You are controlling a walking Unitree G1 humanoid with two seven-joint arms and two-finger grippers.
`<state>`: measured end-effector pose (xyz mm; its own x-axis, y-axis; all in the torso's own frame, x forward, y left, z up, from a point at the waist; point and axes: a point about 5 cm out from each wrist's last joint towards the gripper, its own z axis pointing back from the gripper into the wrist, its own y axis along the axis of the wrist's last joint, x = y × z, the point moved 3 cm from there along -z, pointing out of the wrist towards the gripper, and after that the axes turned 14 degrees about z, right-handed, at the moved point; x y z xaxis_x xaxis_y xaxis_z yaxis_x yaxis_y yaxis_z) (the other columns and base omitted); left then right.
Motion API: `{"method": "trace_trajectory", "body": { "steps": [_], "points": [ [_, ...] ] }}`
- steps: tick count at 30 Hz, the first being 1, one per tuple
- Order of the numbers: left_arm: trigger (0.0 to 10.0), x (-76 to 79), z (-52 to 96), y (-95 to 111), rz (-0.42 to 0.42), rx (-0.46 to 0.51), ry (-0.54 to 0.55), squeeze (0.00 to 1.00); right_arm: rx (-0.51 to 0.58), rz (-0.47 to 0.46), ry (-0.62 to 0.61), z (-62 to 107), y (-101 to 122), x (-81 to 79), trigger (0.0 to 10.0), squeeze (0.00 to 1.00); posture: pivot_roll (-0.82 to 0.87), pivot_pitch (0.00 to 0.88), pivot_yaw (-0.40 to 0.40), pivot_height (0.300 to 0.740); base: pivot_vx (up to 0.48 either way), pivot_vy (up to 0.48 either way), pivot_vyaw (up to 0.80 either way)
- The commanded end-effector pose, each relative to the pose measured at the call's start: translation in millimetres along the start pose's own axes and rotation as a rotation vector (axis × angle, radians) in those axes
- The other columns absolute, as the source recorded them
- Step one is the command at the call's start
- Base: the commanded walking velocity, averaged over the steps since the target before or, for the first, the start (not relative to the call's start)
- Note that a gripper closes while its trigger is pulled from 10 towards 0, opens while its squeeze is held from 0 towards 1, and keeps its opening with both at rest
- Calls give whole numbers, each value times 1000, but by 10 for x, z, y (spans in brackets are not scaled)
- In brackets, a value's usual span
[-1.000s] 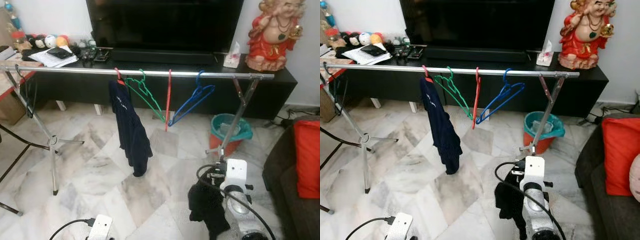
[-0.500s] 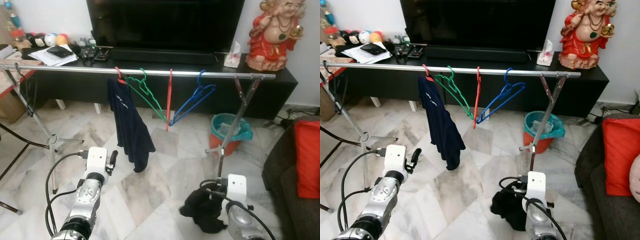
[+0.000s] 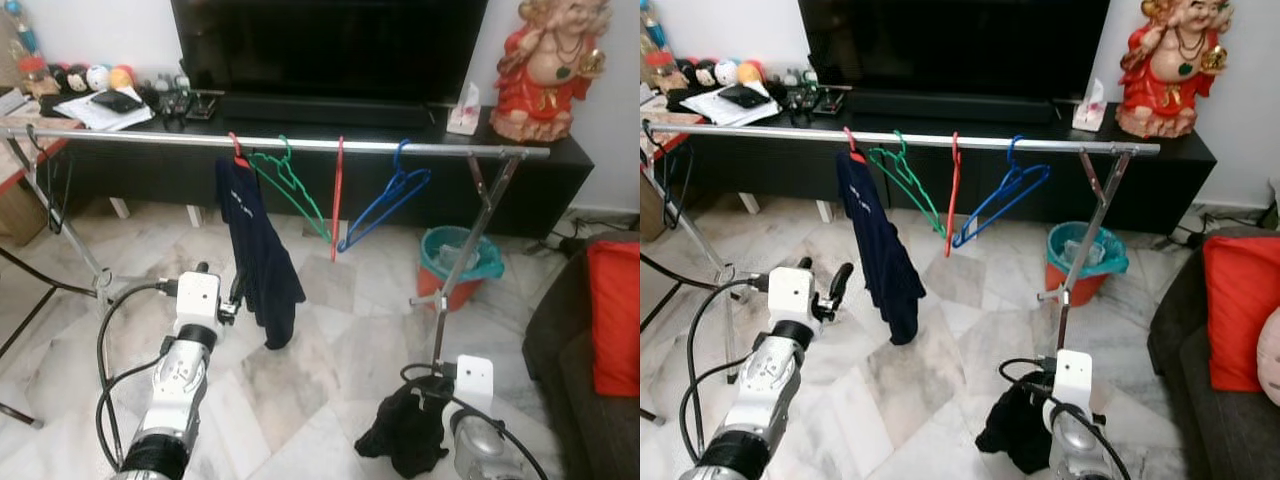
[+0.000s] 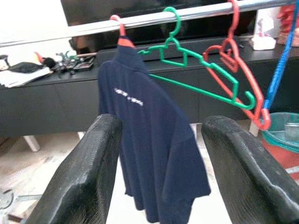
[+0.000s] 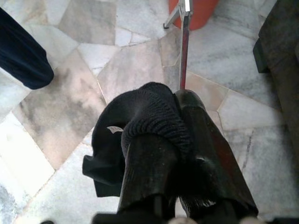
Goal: Hang hanger
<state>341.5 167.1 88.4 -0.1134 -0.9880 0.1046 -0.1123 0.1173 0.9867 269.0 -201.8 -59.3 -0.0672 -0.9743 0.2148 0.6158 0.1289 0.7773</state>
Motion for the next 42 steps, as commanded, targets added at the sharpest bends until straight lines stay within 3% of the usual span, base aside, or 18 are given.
{"method": "trace_trajectory", "body": {
  "steps": [1, 11, 42],
  "points": [
    [10000, 17, -9, 30, 11, 4, -5, 0, -8, 2, -4, 2, -22, 29, 10000, 0, 69, 0, -18, 740, 289, 0, 0],
    [10000, 113, -2, 12, 4, -18, -39, 0, -41, -13, -1, 15, -97, 27, 10000, 0, 71, 0, -18, 740, 297, 0, -354],
    [10000, 209, 11, 76, 10, -14, -68, 0, -34, -4, 16, 11, -69, -28, 10000, 0, 79, 0, -14, 740, 304, 0, 0]
  ]
}}
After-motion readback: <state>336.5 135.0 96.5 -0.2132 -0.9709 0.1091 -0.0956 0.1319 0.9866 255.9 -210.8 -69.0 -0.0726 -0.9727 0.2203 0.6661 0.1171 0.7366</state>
